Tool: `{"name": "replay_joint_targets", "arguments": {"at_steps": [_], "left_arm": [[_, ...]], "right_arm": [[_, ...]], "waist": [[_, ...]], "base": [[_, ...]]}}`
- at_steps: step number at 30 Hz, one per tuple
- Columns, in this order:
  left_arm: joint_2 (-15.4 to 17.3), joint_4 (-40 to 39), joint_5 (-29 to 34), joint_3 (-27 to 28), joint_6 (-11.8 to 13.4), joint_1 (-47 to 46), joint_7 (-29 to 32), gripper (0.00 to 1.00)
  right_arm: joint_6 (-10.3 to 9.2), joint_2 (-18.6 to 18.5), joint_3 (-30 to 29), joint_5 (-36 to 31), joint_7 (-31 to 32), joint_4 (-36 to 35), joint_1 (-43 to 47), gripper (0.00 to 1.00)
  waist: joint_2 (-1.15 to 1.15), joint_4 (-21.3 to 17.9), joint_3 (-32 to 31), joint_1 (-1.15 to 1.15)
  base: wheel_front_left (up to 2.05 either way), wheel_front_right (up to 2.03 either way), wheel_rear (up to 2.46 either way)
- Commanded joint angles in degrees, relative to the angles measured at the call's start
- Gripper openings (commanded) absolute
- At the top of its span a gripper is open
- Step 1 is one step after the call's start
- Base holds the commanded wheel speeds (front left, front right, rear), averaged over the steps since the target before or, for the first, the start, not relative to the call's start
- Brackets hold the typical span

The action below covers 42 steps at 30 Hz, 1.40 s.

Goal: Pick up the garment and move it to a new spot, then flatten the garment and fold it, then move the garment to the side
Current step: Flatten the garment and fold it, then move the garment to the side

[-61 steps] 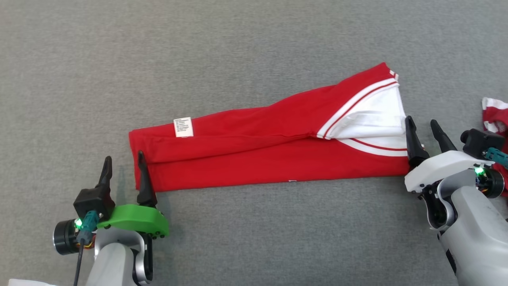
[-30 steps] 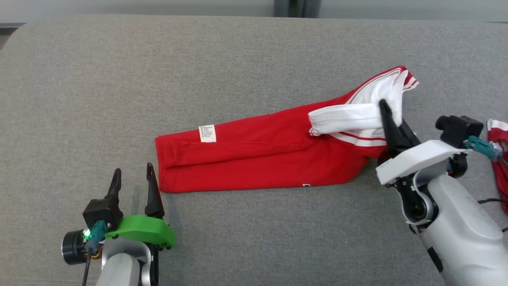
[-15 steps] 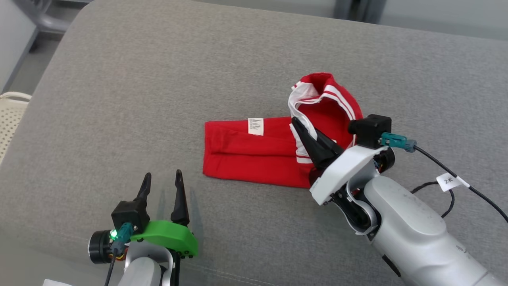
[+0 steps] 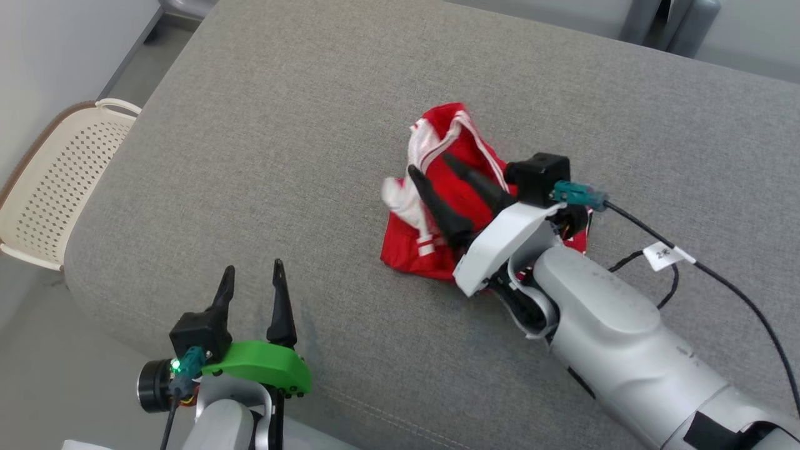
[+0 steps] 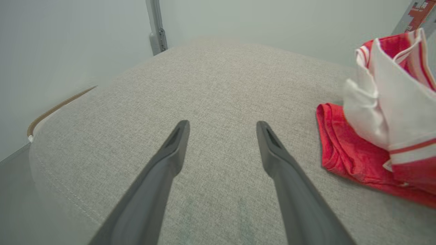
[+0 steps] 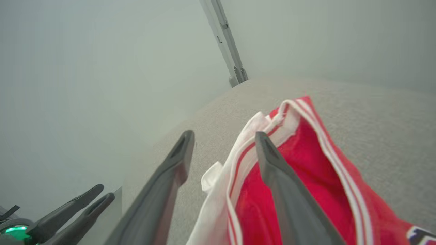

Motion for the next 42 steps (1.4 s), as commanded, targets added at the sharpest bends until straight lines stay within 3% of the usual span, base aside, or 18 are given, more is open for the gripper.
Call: {"name": "replay_joint_targets", "arguments": {"at_steps": [1,12,20,32,42], "left_arm": [[0.2,-0.4,0.0,0.6,0.5,-0.9,0.0,1.0],[0.2,-0.6,4.1,4.0,-0.6,-1.7,0.0,1.0],[0.2,1.1,6.1,5.4,-1.9,-1.3,0.0,1.0],[0.2,2.2,8.8,8.9,-3.1,4.3,0.0,1.0],[0.2,1.8,8.3,9.2,-3.4,6.9,0.0,1.0]], "right_arm": [[-0.1,-1.6,-2.3,-1.1,-0.9,0.9,-0.6,1.0],[-0.06,-2.0,-27.6,-17.0,-1.4,-4.3,10.3,1.0],[-0.06,0.5,-38.9,-27.5,-1.4,-8.1,20.1,1.0],[-0.07,2.6,-41.8,-33.4,-1.4,-10.6,28.6,1.0],[-0.07,2.6,-39.5,-28.9,-1.4,-10.5,31.8,1.0]], "waist": [[0.0,-1.9,-0.3,0.0],[0.0,-12.3,-2.2,0.0],[0.0,-18.3,-3.1,0.0],[0.0,-23.9,-7.2,0.0],[0.0,-24.0,-8.7,0.0]], "base": [[0.0,0.0,0.0],[0.0,0.0,0.0],[0.0,0.0,0.0],[0.0,0.0,0.0],[0.0,0.0,0.0]]}}
